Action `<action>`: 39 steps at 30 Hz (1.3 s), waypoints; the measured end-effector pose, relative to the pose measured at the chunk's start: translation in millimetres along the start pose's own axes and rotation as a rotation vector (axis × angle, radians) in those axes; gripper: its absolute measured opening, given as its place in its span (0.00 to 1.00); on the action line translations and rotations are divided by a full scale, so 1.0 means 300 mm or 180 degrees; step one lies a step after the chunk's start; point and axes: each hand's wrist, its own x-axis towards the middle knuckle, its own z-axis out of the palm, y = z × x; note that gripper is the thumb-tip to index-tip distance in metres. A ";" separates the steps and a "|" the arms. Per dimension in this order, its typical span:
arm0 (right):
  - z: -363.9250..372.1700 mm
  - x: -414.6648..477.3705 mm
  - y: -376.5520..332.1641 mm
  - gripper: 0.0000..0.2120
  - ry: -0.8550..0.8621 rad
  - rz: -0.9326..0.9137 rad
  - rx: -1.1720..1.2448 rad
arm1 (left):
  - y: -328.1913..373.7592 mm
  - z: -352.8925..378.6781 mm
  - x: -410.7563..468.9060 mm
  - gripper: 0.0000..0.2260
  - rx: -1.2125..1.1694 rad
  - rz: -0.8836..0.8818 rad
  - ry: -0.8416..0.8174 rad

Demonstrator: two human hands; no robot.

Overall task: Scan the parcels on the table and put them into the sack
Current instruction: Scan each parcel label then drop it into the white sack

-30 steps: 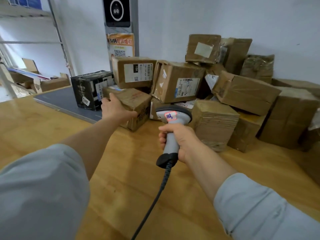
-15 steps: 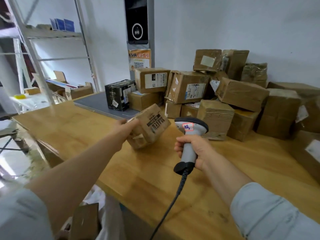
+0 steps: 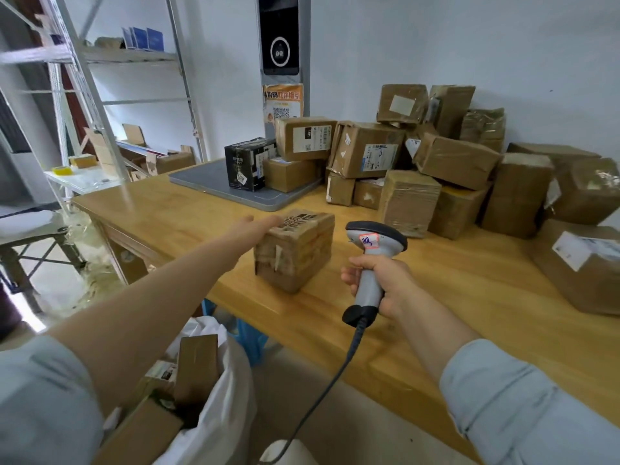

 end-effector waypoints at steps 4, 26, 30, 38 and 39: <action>0.007 -0.030 0.003 0.03 -0.0033 -0.0063 -0.0078 | 0.050 0.030 -0.008 0.52 0.1047 0.0290 -0.0058; 0.026 -0.065 0.027 0.04 -0.0251 0.0106 -0.0141 | 0.055 0.003 0.000 0.58 0.1968 0.0349 0.0497; 0.018 -0.073 0.025 0.03 -0.0255 0.0095 -0.0174 | 0.079 0.026 0.000 0.43 0.1727 0.0142 -0.0101; 0.024 -0.106 0.017 0.05 -0.0339 0.0018 -0.0138 | 0.032 -0.040 0.016 0.36 0.1051 -0.0011 -0.0465; 0.030 -0.111 0.017 0.05 -0.0375 0.0004 -0.0081 | 0.015 -0.052 0.017 0.36 0.0695 -0.0044 -0.0444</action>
